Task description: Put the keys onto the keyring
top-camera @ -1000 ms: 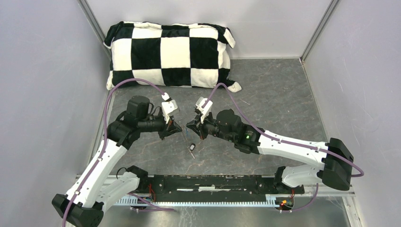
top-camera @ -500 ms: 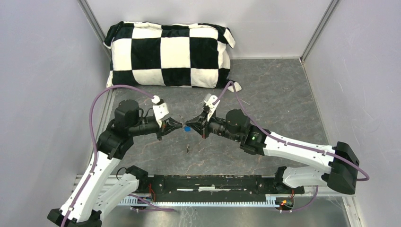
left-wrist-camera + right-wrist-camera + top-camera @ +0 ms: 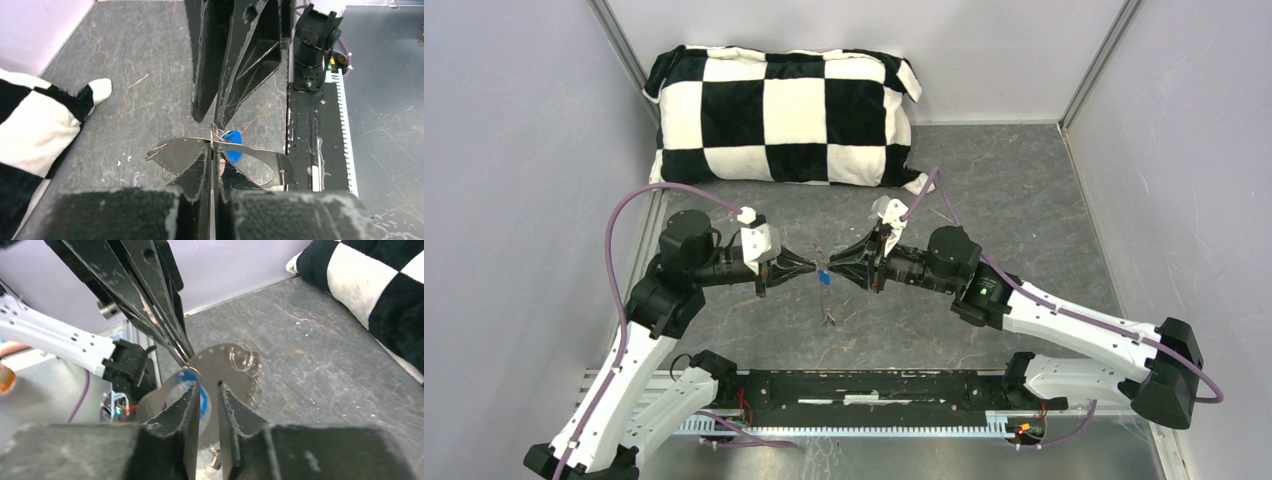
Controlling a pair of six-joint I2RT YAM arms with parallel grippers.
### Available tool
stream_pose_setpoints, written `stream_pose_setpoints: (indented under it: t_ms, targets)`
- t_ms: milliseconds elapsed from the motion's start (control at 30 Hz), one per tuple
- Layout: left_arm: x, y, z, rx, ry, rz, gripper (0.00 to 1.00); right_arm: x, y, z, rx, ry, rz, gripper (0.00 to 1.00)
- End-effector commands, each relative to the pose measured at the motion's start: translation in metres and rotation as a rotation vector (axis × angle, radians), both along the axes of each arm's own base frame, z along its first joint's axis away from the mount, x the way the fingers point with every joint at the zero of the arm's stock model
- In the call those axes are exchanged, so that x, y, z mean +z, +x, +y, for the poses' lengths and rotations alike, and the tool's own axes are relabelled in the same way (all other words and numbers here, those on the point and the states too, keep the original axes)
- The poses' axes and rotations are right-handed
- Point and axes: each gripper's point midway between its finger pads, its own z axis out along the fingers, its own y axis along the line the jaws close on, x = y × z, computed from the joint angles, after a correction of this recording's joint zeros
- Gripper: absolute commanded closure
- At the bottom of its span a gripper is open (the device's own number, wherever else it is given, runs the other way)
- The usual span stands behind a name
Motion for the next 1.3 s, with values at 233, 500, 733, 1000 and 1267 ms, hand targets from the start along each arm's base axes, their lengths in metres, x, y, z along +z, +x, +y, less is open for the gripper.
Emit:
stream_pose_setpoints:
  t_ms: [233,500,733,1000,1267]
  targets:
    - [0.047,-0.02,-0.008,-0.142,-0.095,-0.155,0.98,0.049,-0.018,-0.018,0.122,-0.044,-0.159,0.46]
    - [0.048,-0.029,-0.011,-0.201,-0.111,-0.12,0.98,0.079,-0.034,-0.014,0.226,0.014,-0.255,0.32]
    - [0.05,-0.033,-0.011,-0.213,-0.118,-0.109,0.98,0.071,-0.035,0.0,0.287,0.0,-0.254,0.31]
    - [0.051,-0.037,-0.01,-0.223,-0.121,-0.107,0.98,0.071,-0.037,0.007,0.318,0.016,-0.253,0.43]
    - [0.049,-0.038,-0.01,-0.226,-0.122,-0.104,0.98,0.069,-0.038,0.012,0.338,0.035,-0.23,0.55]
